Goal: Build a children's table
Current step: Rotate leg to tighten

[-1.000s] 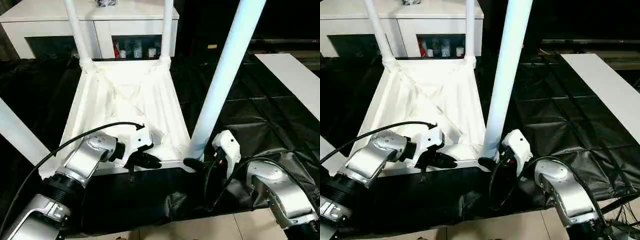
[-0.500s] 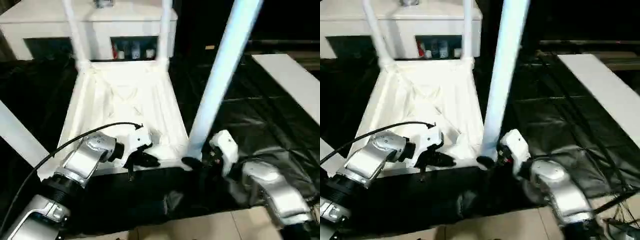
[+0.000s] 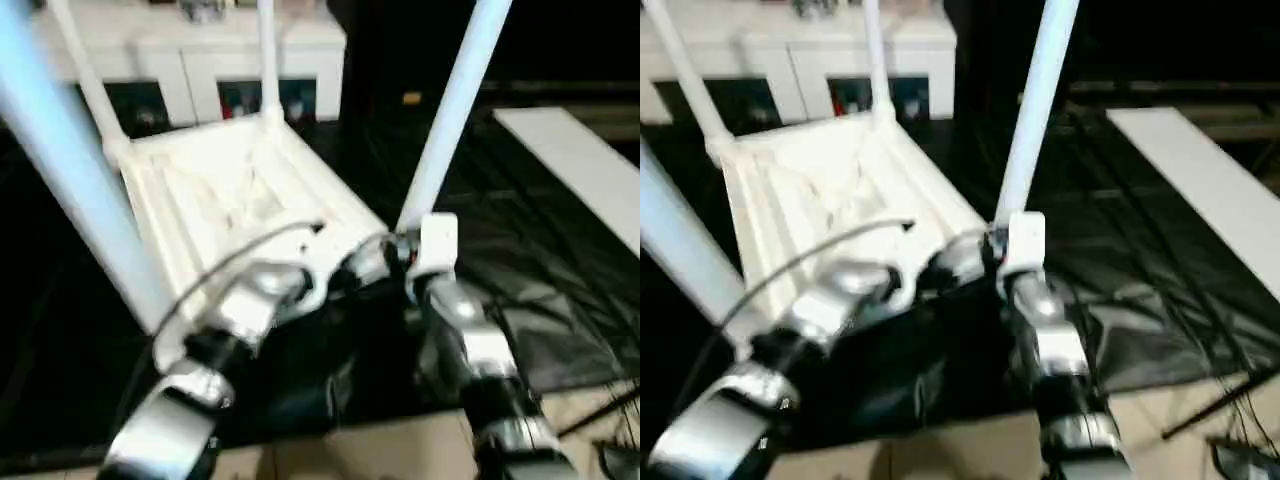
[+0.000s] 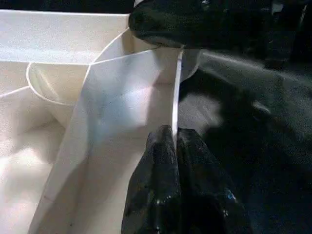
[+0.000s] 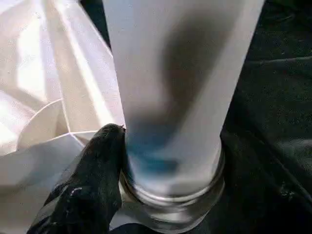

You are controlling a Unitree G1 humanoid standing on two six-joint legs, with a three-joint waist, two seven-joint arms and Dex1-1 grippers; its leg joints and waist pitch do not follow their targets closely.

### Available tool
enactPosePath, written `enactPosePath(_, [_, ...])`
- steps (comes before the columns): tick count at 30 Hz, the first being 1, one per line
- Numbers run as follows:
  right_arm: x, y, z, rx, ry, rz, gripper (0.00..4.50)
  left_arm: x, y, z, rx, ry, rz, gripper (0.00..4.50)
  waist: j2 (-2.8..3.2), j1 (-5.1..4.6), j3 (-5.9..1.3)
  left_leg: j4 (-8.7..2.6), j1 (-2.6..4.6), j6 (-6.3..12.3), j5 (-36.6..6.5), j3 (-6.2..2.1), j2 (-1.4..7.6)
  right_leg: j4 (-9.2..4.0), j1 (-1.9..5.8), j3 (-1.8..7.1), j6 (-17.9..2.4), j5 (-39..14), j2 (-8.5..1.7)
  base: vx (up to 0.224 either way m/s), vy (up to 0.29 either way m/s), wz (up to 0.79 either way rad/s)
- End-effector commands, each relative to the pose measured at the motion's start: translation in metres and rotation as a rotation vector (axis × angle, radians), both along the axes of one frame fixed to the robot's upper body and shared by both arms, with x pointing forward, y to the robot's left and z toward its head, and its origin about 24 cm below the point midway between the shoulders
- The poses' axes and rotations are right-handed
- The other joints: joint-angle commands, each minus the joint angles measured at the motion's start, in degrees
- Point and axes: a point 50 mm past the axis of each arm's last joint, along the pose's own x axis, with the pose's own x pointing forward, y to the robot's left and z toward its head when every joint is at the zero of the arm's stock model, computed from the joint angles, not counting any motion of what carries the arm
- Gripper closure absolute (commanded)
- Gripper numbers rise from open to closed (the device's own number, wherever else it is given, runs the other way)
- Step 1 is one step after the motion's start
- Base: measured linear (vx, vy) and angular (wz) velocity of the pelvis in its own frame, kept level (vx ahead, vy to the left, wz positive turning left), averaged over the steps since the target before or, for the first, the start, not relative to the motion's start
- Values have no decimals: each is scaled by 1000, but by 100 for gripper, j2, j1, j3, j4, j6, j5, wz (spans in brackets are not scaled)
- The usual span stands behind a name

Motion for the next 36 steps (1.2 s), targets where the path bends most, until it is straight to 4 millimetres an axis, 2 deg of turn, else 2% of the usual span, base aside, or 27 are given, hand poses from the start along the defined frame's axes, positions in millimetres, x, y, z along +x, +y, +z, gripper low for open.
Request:
enactPosePath(1, [-7, 52, 8, 77, -49, 189, 152, 10, 5, 0, 53, -72, 145, 450, -46, 2, -348, -448, 2, 128, -1127, -83, 219, -465, 241, 231, -976, -1654, -412, 0, 0, 0])
enactPosePath(3, [-9, 51, 14, 71, -91, 200, 117, 8, 6, -1, 60, -69, 117, 450, -42, 16, -342, -452, -8, 196, -1046, -83, 230, -452, 250, 230, -1011, -1505, -422, 0, 0, 0])
enactPosePath(5, [-11, 46, 18, 55, -110, 196, 107, 7, 10, -3, 72, -61, 99, 450, -38, 13, -329, -478, -37, 234, -1107, -101, 234, -452, 269, 226, -943, -1603, -423, 0, 0, 0])
enactPosePath(6, [-13, 41, 20, 45, -123, 191, 95, 6, 14, -4, 82, -55, 89, 450, -39, -26, -332, -488, -78, 233, -1122, -116, 226, -442, 300, 216, -920, -1623, -418, 0, 0, 0])
enactPosePath(7, [-14, 38, 21, 37, -132, 184, 74, 6, 16, -5, 89, -52, 85, 450, -32, -61, -337, -518, -150, 198, -1063, -159, 233, -438, 358, 186, -822, -1740, -433, 0, 0, 0])
enactPosePath(8, [-16, 32, 22, 27, -136, 176, 74, 6, 19, -6, 93, -50, 70, 450, -23, -95, -341, -509, -98, 177, -1148, -162, 245, -469, 302, 186, -826, -1800, -428, 0, 0, 0])
enactPosePath(10, [-21, 17, 22, -23, -144, 153, 62, 5, 26, -7, 92, -36, 49, 450, -28, -64, -331, -487, -35, 213, -1113, -122, 247, -483, 249, 225, -932, -1618, -414, 0, 0, 0])
enactPosePath(12, [-30, -2, 22, -52, -146, 141, 51, 0, 33, -8, 70, -9, -8, 450, 3, -33, -327, -493, -30, 204, -1082, -123, 253, -479, 253, 226, -954, -1544, -410, 0, 0, 0])
enactPosePath(13, [-34, -8, 22, -46, -147, 150, 32, -2, 37, -9, 57, 11, -13, 450, -10, 3, -331, -483, -27, 211, -1004, -112, 258, -453, 258, 239, -975, -1345, -412, 0, 0, 0])
enactPosePath(15, [-42, -17, 23, -42, -145, 203, 32, -5, 43, -10, 48, 35, -48, 450, -7, 5, -330, -487, -26, 230, -1075, -102, 258, -443, 259, 238, -1053, -1256, -408, 0, 0, 0])
enactPosePath(16, [-52, -23, 25, -52, -136, 303, 32, -9, 50, -11, 56, 51, -85, 450, -11, 14, -301, -506, -49, 275, -1211, -113, 262, -464, 285, 235, -1028, -1439, -410, 0, 0, 0])
enactPosePath(17, [-54, -24, 25, -53, -134, 324, 32, -10, 51, -11, 58, 52, -94, 450, -8, 8, -305, -512, -38, 286, -1274, -117, 268, -476, 287, 233, -1010, -1542, -417, 0, 0, 0])
enactPosePath(18, [-66, -30, 26, -51, -110, 444, 32, -14, 58, -11, 64, 65, -141, 450, 7, 5, -302, -508, -36, 288, -1345, -120, 267, -483, 277, 231, -998, -1653, -418, 0, 0, 0])
enactPosePath(19, [-68, -31, 26, -50, -104, 467, 32, -14, 59, -10, 65, 67, -153, 450, -14, 2, -292, -510, -41, 317, -1420, -123, 276, -499, 286, 238, -936, -1820, -420, 0, 0, 0])
enactPosePath(20, [-74, -35, 27, -48, -92, 522, 32, -16, 62, -9, 60, 72, -178, 450, 13, -18, -278, -520, -48, 291, -1487, -123, 271, -525, 251, 238, -908, -2066, -427, 0, 0, 0])
enactPosePath(22, [-79, -41, 27, -49, -74, 572, 15, -22, 63, -5, 37, 74, -258, 450, -3, -17, -273, -513, -21, 268, -1621, -129, 276, -560, 229, 236, -854, -2374, -431, 0, 0, 0])
enactPosePath(23, [-83, -47, 27, -49, -58, 609, 15, -31, 64, 0, 9, 90, -375, 450, 2, -10, -265, -526, -17, 246, -1660, -138, 291, -571, 212, 249, -826, -2518, -449, 0, 0, 0])
enactPosePath(24, [-84, -49, 26, -45, -49, 626, 15, -37, 64, 2, 0, 101, -438, 450, 2, -2, -267, -529, -5, 241, -1658, -144, 306, -571, 203, 256, -831, -2542, -457, 0, 0, 0])
enactPosePath(25, [-86, -51, 27, -47, -37, 668, 15, -41, 66, 4, 10, 118, -473, 450, 5, -4, -277, -542, -22, 213, -1571, -146, 327, -538, 205, 267, -897, -2340, -453, 0, 0, 0])
enactPosePath(26, [-86, -51, 27, -52, -36, 684, 15, -42, 66, 4, 23, 117, -482, 450, 23, 0, -285, -530, 14, 204, -1529, -124, 332, -511, 185, 266, -1013, -2021, -425, 0, 0, 0])
enactPosePath(27, [-86, -51, 27, -57, -29, 704, 15, -43, 67, 4, 31, 115, -491, 450, 7, 3, -291, -520, 27, 212, -1502, -111, 328, -495, 177, 262, -1078, -1845, -413, 0, 0, 0])
enactPosePath(28, [-86, -51, 26, -60, -27, 709, 15, -43, 67, 4, 32, 116, -493, 450, 24, 47, -278, -505, 63, 239, -1495, -72, 318, -483, 148, 264, -1199, -1627, -401, 0, 0, 0])
enactPosePath(29, [-86, -51, 26, -73, -21, 723, 15, -44, 67, 5, 34, 119, -500, 450, 24, 47, -278, -505, 63, 239, -1495, -72, 318, -483, 148, 264, -1199, -1627, -401, 0, 0, 0])
enactPosePath(30, [-85, -51, 25, -95, -13, 734, 15, -45, 67, 5, 38, 125, -512, 450, 26, 83, -291, -513, 38, 216, -1409, -84, 320, -456, 194, 252, -1211, -1580, -414, 0, 0, 0])
enactPosePath(33, [-80, -47, 22, -125, 19, 770, 15, -46, 68, 7, 47, 130, -535, 450, 4, 100, -299, -504, 23, 194, -1253, -78, 308, -428, 213, 250, -1208, -1431, -424, 0, 0, 0])
enactPosePath(34, [-78, -45, 22, -118, 28, 802, 15, -46, 67, 9, 47, 125, -532, 450, -24, 108, -301, -493, 9, 216, -1213, -72, 298, -433, 231, 250, -1192, -1488, -438, 0, 0, 0])
enactPosePath(36, [-78, -43, 21, -118, 35, 818, 15, -45, 67, 9, 46, 123, -530, 450, -18, 110, -299, -494, 3, 224, -1204, -77, 297, -429, 237, 248, -1187, -1518, -443, 0, 0, 0])
